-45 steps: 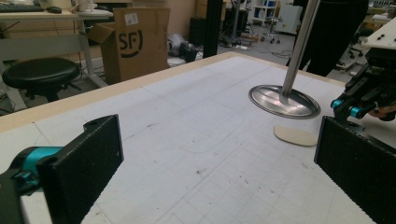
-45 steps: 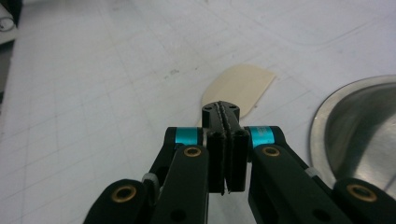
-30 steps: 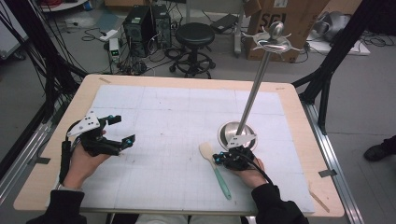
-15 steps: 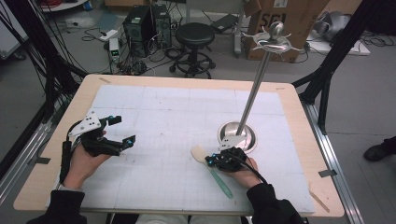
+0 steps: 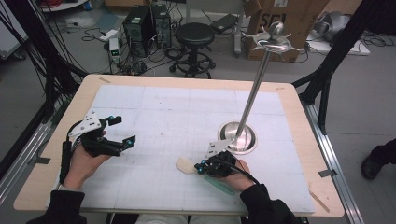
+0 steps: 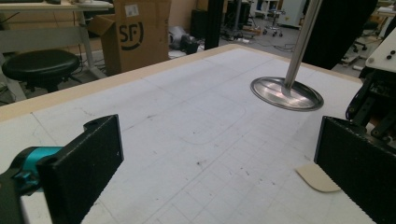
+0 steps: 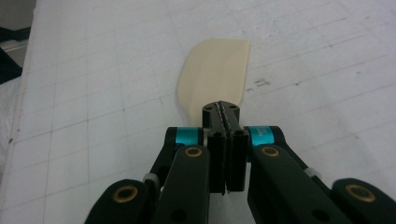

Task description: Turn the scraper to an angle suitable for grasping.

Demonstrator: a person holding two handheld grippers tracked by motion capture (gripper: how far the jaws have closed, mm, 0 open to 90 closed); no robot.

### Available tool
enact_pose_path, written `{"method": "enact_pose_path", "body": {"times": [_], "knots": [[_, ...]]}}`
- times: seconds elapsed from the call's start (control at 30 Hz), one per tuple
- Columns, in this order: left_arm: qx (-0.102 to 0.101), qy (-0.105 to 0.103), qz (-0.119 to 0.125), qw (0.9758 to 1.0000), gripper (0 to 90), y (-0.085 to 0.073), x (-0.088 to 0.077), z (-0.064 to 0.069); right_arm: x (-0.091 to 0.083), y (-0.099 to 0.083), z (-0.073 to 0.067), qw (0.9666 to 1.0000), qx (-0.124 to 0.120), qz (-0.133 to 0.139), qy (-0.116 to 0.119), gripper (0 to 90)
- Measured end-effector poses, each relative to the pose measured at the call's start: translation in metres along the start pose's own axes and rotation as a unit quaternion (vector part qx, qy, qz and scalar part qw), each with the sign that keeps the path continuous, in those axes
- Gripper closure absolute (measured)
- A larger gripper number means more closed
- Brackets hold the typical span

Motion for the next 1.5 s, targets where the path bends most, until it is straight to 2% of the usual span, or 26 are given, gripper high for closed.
{"method": "enact_pose_path", "body": {"times": [0.07,0.13,0.37,0.43,0.47,0.53,0.77,0.93,0.97,1.23,1.27,1.5], "knots": [[-0.002,0.0,0.0,1.0,1.7,0.0,0.0,0.0,-0.013,-0.001,-0.002,0.9995,0.008,0.031,0.003,90.0],[-0.002,-0.001,-0.003,1.0,1.7,-0.001,0.001,-0.001,-0.016,-0.002,-0.003,0.9994,0.01,0.034,0.005,90.0],[0.001,-0.001,-0.006,1.0,1.7,-0.001,0.002,0.0,-0.026,-0.019,-0.025,0.9995,0.022,0.014,0.02,90.0],[-0.006,-0.006,0.003,1.0,1.7,0.0,0.001,0.0,-0.026,-0.02,-0.028,0.9995,0.022,0.011,0.02,90.0],[-0.004,-0.006,0.01,0.9999,1.7,0.001,0.0,0.001,-0.026,-0.023,-0.032,0.9995,0.027,0.0,0.02,90.0],[-0.005,-0.005,0.015,0.9999,1.7,0.002,-0.001,0.0,-0.026,-0.024,-0.035,0.9995,0.028,-0.004,0.016,90.0],[-0.002,-0.004,0.003,1.0,1.7,0.0,0.002,-0.001,-0.03,-0.033,-0.045,0.9994,0.028,-0.018,0.012,90.0],[-0.002,-0.002,0.004,1.0,1.7,0.0,0.002,-0.001,-0.04,-0.041,-0.041,0.999,0.038,-0.021,0.005,90.0],[-0.002,-0.003,0.004,1.0,1.7,0.0,0.002,-0.001,-0.043,-0.043,-0.039,0.9991,0.035,-0.022,-0.007,90.0],[0.001,-0.005,0.0,1.0,1.7,0.0,0.003,0.001,-0.047,-0.046,-0.025,0.9985,0.034,-0.017,-0.039,90.0],[0.0,-0.004,0.0,1.0,1.7,-0.001,0.003,0.001,-0.048,-0.047,-0.02,0.9979,0.034,-0.015,-0.053,90.0],[0.002,-0.004,-0.005,1.0,1.7,-0.001,0.005,0.002,-0.048,-0.048,-0.007,0.9961,0.033,-0.005,-0.082,90.0]]}}
Point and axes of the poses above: each handheld gripper's, and its own axes: x roughly forward along the jaws, y roughly out of its top, z roughly to its right, the point moved 2 cm from there along x, roughly forward along the jaws, and after that the axes turned 2 degrees about -x, right-handed, at the moved point
